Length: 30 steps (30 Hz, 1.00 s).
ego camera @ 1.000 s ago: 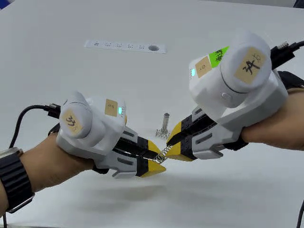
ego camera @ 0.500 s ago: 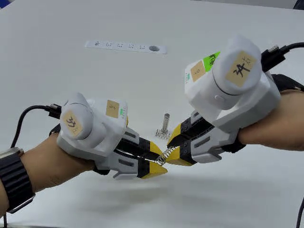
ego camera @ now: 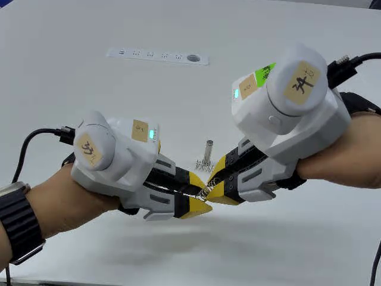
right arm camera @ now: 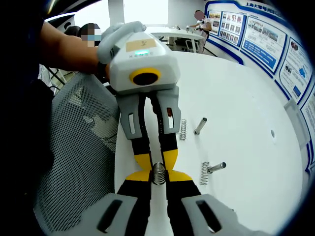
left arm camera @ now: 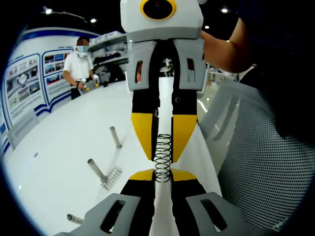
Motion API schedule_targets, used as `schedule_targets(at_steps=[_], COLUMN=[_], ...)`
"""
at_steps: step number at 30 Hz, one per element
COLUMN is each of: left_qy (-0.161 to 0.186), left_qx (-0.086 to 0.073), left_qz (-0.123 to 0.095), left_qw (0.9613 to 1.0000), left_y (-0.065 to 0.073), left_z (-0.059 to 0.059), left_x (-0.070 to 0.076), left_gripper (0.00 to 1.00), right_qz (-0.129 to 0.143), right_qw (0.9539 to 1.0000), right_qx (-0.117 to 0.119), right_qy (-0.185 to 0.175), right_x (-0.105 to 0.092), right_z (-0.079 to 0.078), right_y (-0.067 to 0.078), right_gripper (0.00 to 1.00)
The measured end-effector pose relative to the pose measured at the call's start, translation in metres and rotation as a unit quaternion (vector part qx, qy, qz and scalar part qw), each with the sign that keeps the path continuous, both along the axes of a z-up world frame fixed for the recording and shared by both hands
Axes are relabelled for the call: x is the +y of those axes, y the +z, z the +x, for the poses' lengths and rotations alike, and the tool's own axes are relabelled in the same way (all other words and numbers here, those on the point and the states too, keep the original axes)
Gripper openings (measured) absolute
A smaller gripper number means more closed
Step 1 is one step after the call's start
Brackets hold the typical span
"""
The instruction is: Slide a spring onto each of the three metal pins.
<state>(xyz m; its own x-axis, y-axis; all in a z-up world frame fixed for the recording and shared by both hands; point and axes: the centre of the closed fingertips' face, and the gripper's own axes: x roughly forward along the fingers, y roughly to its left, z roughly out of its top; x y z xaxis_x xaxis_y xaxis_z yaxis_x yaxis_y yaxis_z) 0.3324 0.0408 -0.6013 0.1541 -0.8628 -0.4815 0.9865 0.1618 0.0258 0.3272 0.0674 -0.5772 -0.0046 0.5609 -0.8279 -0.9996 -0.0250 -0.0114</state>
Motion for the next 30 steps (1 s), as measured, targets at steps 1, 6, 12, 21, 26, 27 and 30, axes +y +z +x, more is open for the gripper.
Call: schedule_targets(at_steps=[1,6,12,21,26,27,30], left_qy=[0.0,0.006,0.017,0.046,0.063,0.069,0.08], left_qx=[0.002,0.009,0.02,0.036,0.042,0.044,0.048], left_qz=[0.0,0.004,0.003,-0.005,-0.006,-0.006,-0.011], left_qw=[1.0,0.9999,0.9996,0.9983,0.9971,0.9966,0.9956], left_y=[0.0,-0.002,0.001,0.005,0.004,0.004,0.004], left_z=[0.0,0.001,0.002,0.004,0.004,0.004,0.003], left_x=[0.0,0.003,0.011,0.03,0.042,0.045,0.052], left_gripper=[0.11,0.15,0.21,0.28,0.32,0.34,0.36], right_qz=[0.0,0.001,-0.005,-0.015,-0.019,-0.02,-0.02], right_qw=[1.0,1.0,0.9999,0.9992,0.9987,0.9985,0.9981], right_qx=[0.0,-0.002,-0.006,-0.013,-0.014,-0.015,-0.019], right_qy=[0.0,-0.004,-0.015,-0.034,-0.045,-0.048,-0.055], right_x=[0.0,-0.002,-0.012,-0.027,-0.036,-0.038,-0.043], right_z=[0.0,0.003,0.01,0.021,0.028,0.03,0.035], right_y=[0.0,0.003,0.007,0.009,0.01,0.011,0.014], right_gripper=[0.12,0.12,0.12,0.12,0.12,0.12,0.12])
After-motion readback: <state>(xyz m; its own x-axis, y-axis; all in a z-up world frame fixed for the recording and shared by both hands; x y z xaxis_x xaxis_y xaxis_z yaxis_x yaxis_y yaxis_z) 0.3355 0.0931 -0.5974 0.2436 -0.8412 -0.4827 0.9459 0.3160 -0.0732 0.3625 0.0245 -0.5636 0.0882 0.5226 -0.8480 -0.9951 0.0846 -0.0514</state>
